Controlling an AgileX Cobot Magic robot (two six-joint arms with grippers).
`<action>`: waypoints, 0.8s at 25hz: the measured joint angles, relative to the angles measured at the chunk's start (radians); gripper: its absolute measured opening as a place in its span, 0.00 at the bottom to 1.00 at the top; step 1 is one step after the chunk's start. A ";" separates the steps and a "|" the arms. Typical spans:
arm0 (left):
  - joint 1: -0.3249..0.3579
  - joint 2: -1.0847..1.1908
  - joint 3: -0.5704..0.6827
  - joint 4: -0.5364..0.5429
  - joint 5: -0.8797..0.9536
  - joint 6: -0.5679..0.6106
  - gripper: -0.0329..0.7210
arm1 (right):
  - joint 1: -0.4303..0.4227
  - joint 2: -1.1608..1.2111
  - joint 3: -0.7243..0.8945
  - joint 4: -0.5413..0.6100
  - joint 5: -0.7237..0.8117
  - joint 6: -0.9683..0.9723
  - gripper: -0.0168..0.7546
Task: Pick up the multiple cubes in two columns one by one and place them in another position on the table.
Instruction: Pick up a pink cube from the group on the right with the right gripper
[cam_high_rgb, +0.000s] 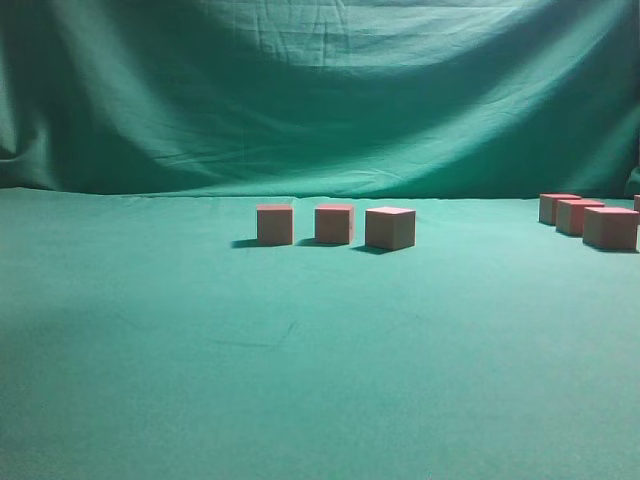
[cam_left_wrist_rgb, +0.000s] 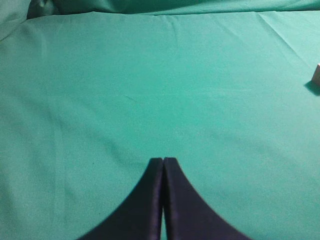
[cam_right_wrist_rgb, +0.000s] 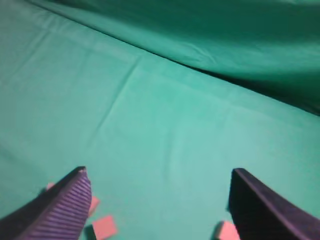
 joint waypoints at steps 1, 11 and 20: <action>0.000 0.000 0.000 0.000 0.000 0.000 0.04 | -0.029 -0.030 0.033 -0.007 0.000 0.012 0.76; 0.000 0.000 0.000 0.000 0.000 0.000 0.04 | -0.332 -0.155 0.531 -0.004 -0.004 0.098 0.76; 0.000 0.000 0.000 0.000 0.000 0.000 0.04 | -0.471 -0.155 0.874 0.002 -0.166 0.102 0.76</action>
